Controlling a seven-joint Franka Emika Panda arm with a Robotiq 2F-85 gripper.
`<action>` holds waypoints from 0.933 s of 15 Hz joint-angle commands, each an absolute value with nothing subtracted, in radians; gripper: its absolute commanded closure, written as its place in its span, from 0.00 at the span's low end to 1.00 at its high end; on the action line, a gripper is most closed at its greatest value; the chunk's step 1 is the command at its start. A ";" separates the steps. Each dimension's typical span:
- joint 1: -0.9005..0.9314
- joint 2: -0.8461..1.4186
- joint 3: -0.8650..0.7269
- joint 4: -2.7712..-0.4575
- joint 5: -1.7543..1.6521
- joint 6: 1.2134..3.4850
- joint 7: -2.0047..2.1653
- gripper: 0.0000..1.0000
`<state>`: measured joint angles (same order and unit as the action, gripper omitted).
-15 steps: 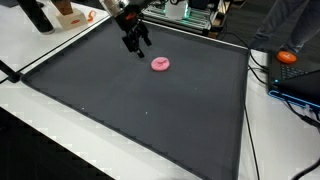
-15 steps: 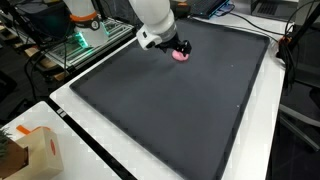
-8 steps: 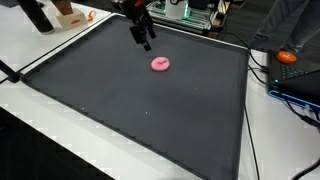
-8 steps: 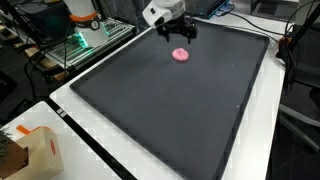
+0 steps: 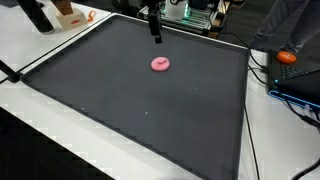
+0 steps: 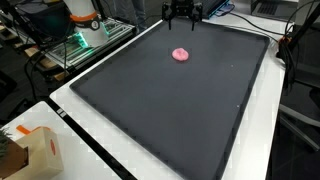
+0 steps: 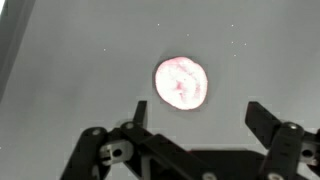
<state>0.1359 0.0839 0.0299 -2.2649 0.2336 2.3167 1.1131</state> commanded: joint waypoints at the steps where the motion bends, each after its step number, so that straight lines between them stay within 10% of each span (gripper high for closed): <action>1: 0.149 0.041 0.061 -2.289 0.120 2.304 1.196 0.00; 14: 0.159 0.145 0.079 -2.283 0.162 2.398 1.362 0.00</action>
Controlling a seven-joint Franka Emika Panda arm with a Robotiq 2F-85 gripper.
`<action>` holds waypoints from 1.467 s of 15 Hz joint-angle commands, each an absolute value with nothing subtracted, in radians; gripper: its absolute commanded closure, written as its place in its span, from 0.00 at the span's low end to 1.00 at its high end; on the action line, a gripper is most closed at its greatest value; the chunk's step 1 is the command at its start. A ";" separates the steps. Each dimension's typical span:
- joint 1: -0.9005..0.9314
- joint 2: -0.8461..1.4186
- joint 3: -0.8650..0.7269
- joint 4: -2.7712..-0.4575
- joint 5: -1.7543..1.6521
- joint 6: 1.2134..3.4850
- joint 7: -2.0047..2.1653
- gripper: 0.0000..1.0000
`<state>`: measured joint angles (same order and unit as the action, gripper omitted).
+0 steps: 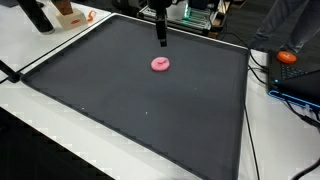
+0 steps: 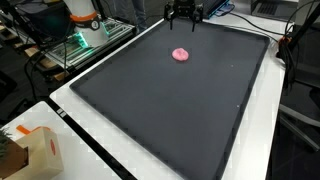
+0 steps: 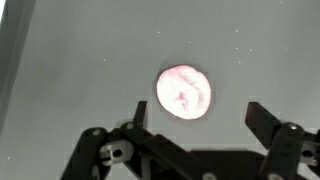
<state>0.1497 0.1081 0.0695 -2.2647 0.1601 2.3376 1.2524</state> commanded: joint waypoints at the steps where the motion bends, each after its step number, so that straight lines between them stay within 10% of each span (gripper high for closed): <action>1: 0.162 0.160 0.081 -2.284 0.168 2.413 1.389 0.00; 16: 0.243 0.348 -0.003 -2.293 0.059 2.652 1.750 0.00; 22: 0.251 0.364 -0.011 -2.282 0.051 2.635 1.785 0.58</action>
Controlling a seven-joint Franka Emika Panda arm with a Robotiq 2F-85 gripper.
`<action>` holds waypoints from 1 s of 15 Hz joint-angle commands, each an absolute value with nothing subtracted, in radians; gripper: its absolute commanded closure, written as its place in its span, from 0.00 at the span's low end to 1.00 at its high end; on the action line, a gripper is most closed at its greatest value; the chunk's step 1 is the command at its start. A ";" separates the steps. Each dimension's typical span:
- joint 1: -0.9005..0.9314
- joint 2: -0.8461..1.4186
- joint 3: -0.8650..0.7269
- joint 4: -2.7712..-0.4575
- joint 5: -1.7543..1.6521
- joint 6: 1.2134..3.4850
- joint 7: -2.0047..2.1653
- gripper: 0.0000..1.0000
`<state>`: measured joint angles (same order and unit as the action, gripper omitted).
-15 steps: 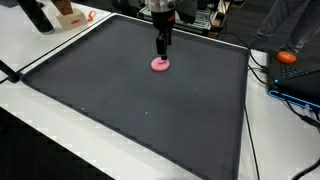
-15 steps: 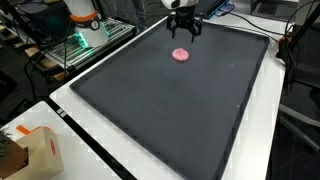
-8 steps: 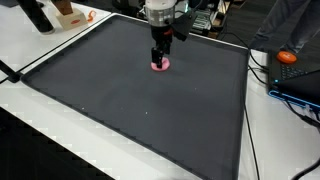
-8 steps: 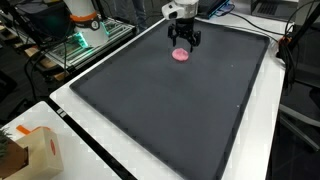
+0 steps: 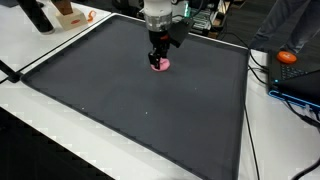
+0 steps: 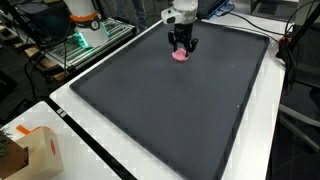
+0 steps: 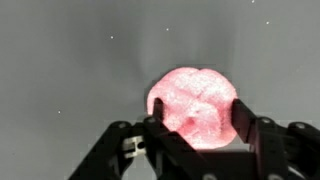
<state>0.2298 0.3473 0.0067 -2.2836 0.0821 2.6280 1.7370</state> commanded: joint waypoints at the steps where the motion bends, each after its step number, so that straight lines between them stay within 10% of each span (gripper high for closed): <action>1: 0.252 0.365 -0.011 -2.280 0.051 2.632 1.790 0.64; 6: 0.255 0.366 -0.015 -2.274 0.046 2.622 1.803 0.98; 15: 0.246 0.361 -0.011 -2.273 0.050 2.610 1.811 0.99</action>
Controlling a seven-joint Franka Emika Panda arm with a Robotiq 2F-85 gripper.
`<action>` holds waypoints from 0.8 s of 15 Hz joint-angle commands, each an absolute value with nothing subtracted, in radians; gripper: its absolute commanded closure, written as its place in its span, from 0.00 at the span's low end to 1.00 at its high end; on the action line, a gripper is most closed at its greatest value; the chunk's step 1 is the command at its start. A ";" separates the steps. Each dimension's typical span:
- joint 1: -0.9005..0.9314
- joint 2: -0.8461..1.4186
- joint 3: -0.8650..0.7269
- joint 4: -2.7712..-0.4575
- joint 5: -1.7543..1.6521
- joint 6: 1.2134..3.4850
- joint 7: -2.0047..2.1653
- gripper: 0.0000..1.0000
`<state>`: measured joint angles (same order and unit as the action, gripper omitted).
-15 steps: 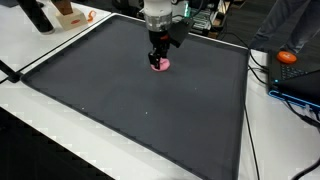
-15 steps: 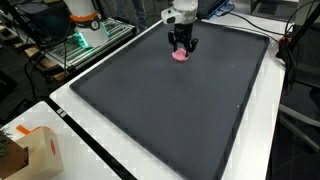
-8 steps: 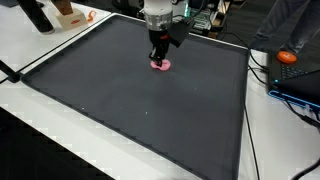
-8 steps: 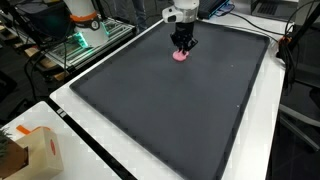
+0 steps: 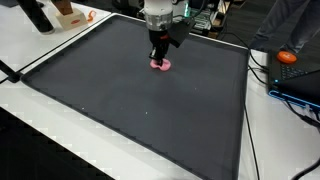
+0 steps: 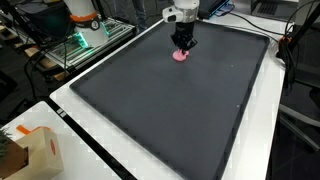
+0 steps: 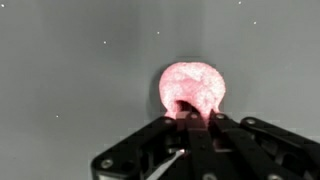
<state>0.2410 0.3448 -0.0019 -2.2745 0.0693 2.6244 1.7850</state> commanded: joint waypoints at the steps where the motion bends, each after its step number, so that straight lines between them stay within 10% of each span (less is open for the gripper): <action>1: 0.247 0.360 -0.012 -2.273 0.047 2.612 1.814 0.99; 8: 0.250 0.354 -0.010 -2.275 0.043 2.596 1.811 0.99; 9: 0.256 0.353 -0.016 -2.277 0.035 2.607 1.826 0.70; 12: 0.248 0.345 -0.008 -2.280 0.043 2.604 1.804 0.56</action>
<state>0.2415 0.3462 -0.0022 -2.2751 0.0667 2.6210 1.7863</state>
